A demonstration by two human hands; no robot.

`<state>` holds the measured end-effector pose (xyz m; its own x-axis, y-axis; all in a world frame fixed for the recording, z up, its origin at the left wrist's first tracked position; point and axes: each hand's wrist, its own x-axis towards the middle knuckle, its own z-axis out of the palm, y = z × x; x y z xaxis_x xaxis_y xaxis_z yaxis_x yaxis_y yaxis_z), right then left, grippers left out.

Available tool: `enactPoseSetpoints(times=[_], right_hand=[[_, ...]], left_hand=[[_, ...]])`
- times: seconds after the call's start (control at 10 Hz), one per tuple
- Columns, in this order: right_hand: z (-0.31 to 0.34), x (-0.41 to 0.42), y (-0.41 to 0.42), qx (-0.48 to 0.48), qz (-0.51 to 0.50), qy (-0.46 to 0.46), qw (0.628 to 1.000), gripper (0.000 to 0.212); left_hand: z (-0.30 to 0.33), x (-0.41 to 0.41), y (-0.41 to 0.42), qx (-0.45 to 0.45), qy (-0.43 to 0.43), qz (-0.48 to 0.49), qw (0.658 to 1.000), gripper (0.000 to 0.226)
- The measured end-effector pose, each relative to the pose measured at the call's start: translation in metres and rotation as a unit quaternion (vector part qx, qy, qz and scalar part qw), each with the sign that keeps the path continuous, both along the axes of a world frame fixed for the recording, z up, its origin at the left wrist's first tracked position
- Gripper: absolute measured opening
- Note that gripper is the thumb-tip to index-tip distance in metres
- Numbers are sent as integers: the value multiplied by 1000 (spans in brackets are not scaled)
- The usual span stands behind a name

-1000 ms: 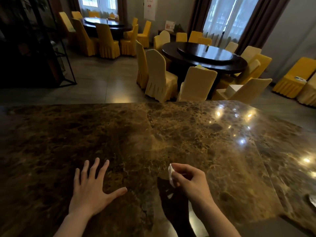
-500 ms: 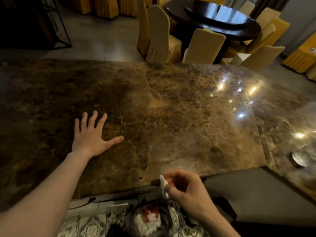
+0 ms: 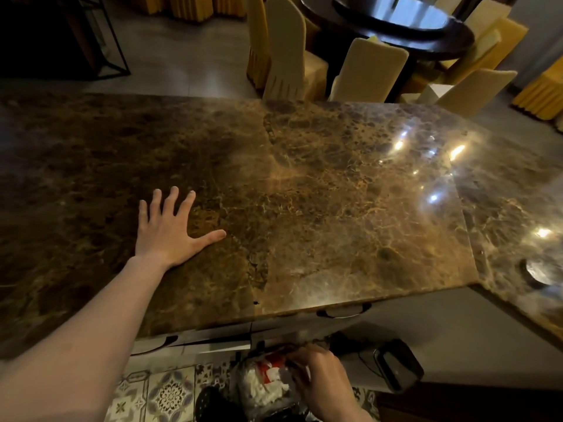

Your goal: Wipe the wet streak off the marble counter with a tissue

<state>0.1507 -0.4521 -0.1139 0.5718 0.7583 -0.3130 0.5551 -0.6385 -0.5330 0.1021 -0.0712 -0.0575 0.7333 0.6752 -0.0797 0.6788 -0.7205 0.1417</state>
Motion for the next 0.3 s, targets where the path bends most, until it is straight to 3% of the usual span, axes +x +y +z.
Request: enactPoseSetpoints(times=[0.1, 0.3], right_hand=[[20, 11, 0, 16, -4, -35, 999, 21], [94, 48, 17, 217, -4, -116, 969, 29]], left_hand=[[0, 0, 0, -2, -1, -1, 1000, 137], [-7, 0, 2, 0, -7, 3, 1000, 134]])
